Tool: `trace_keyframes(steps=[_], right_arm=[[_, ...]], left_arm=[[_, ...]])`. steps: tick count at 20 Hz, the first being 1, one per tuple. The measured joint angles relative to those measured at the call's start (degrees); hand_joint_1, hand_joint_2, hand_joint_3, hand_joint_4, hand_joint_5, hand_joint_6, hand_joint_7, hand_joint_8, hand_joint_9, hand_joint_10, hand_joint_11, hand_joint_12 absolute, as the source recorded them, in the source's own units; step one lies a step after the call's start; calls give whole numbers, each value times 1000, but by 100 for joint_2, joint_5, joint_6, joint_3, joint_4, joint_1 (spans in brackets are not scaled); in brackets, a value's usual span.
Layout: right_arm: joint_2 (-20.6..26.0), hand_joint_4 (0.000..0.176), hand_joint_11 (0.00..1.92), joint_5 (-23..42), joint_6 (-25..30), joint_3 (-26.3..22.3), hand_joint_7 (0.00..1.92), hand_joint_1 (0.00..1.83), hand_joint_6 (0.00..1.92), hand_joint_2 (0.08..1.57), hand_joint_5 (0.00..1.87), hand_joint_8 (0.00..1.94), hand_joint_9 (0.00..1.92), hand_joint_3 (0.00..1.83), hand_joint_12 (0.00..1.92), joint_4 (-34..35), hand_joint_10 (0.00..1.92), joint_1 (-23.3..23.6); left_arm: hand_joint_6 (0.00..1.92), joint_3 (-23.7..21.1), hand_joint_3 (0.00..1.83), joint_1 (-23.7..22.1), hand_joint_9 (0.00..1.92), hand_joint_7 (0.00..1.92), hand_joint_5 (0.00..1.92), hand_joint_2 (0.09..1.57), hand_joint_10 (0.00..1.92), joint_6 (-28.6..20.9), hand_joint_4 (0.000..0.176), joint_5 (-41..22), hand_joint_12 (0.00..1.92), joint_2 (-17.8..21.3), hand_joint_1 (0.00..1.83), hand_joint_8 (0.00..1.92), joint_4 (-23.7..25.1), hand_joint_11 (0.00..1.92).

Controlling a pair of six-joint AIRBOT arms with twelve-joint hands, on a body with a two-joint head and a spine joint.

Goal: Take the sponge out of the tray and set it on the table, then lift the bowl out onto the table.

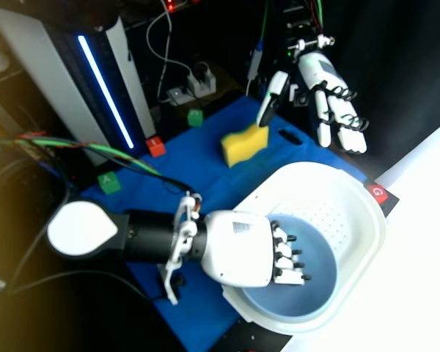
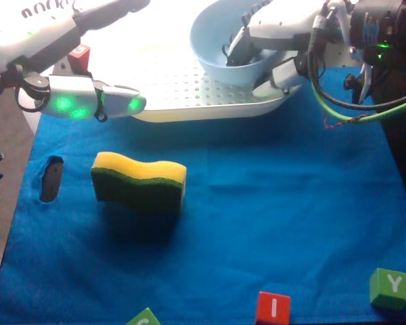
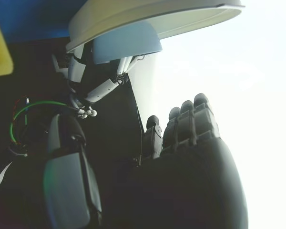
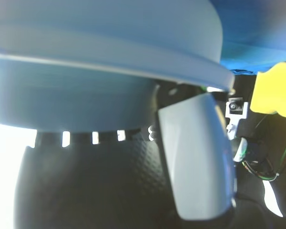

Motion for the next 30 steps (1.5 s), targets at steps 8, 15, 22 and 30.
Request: trace_keyframes(steps=[8,15,22,30], right_arm=[[-39,0,1620,35,-17,7,1304,1103,1254,1213,793,1941,1552,11,1921,-46,1921,63],[-33,0,1486,46,-11,7,1258,337,1892,1508,673,1930,1444,5,1921,-144,1915,249],[323,0,1704,654,-13,-350,1591,215,1921,1517,1206,1941,1719,2,1921,153,1921,494],[1285,153,1592,1156,-520,-1384,1482,146,1921,1571,1152,1941,1608,19,1921,876,1921,498]], left_arm=[[3,0,5,0,0,0,134,981,0,-2,151,-13,1,0,644,0,0,4],[3,0,2,15,0,5,139,979,0,-11,148,-37,7,0,648,2,-2,13],[7,0,1,52,0,10,158,976,0,-42,155,-103,11,-11,666,1,-37,18],[0,-26,9,164,0,0,144,1002,0,-48,137,-225,0,-4,680,0,-212,0]])
